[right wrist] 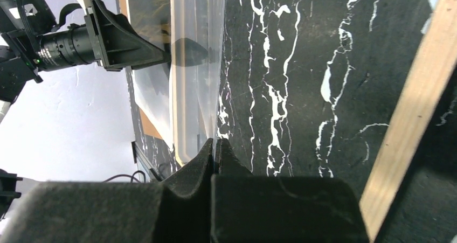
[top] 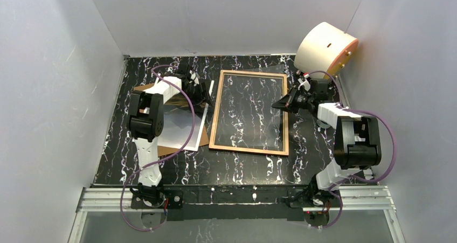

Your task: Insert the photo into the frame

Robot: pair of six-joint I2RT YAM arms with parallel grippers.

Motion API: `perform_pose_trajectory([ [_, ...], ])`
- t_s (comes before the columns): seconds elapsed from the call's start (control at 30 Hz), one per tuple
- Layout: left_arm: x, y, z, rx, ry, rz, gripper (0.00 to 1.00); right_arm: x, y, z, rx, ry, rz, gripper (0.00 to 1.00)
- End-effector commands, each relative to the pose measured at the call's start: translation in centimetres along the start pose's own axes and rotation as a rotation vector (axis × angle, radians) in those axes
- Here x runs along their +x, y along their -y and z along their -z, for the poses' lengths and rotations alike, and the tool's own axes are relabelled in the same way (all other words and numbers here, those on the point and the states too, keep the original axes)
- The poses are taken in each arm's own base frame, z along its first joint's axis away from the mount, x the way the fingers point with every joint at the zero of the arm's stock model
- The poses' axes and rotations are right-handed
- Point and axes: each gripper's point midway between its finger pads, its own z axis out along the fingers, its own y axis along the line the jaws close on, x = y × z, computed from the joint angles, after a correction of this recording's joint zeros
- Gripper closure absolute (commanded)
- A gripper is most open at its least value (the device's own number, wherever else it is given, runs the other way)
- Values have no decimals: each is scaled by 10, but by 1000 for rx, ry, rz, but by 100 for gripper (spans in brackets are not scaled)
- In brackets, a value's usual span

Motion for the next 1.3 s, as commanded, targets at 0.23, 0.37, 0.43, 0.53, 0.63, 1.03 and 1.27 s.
perform_pose_trajectory([
  [0.23, 7, -6, -18, 14, -67, 15, 41, -7, -2, 11, -107, -79, 99, 99],
  [0.37, 9, -6, -21, 15, -76, 15, 42, -10, -1, 9, -110, -101, 90, 99],
  [0.43, 9, -6, -22, 15, -79, 16, 43, -10, 3, 8, -94, -100, 85, 99],
  [0.53, 10, -7, -23, 11, -81, 16, 43, -10, 8, 8, -66, -90, 79, 99],
  [0.63, 11, -7, -25, 11, -84, 15, 44, -9, 15, 8, -33, -80, 77, 99],
  [1.03, 17, -6, -27, 3, -95, 13, 46, -22, 26, 5, 23, -37, 90, 99],
  [1.27, 21, -6, -29, -7, -100, 9, 47, -21, 32, 2, 30, -33, 74, 99],
])
